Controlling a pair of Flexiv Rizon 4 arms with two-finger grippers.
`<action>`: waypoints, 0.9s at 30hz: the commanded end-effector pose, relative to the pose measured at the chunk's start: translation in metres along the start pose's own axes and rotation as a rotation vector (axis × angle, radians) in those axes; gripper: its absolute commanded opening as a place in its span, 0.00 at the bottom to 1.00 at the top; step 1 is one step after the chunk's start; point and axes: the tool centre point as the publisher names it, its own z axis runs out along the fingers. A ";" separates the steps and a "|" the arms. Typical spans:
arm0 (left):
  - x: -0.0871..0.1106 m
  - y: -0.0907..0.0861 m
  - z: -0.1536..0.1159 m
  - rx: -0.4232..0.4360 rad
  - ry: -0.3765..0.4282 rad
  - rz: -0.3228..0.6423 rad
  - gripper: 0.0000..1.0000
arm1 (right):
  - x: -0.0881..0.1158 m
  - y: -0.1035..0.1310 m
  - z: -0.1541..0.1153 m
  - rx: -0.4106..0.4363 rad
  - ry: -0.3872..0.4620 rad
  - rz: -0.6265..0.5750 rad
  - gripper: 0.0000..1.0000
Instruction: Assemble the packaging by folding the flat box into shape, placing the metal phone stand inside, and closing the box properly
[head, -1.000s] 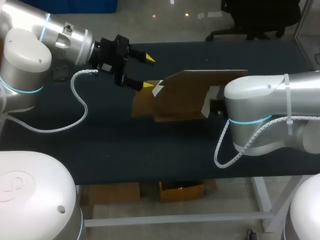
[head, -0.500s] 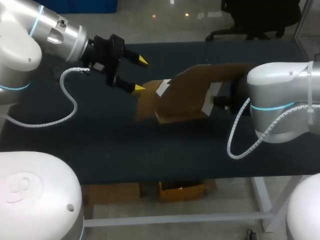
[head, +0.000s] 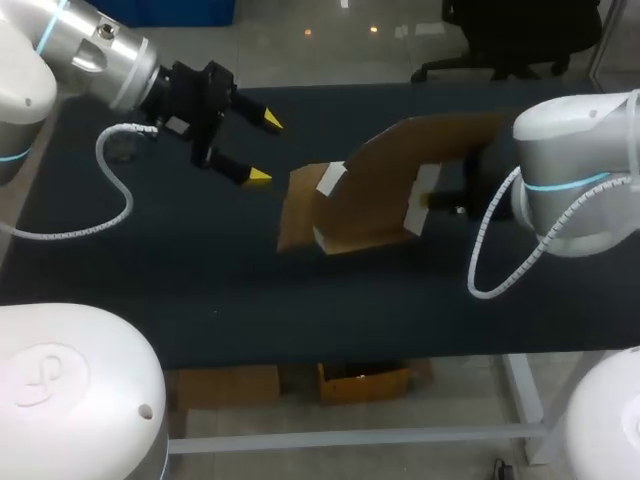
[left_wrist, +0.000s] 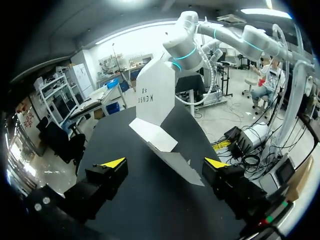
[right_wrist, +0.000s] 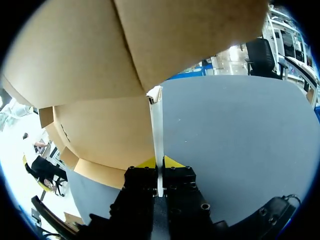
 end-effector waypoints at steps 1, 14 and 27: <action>-0.001 -0.001 -0.001 -0.003 0.002 0.000 1.00 | -0.005 0.005 -0.004 0.296 0.023 0.004 0.00; -0.001 -0.001 -0.001 -0.003 0.002 0.000 1.00 | -0.005 0.005 -0.004 0.296 0.023 0.004 0.00; -0.004 0.007 -0.011 -0.092 -0.050 -0.009 1.00 | -0.022 0.001 -0.030 0.365 -0.042 0.059 0.00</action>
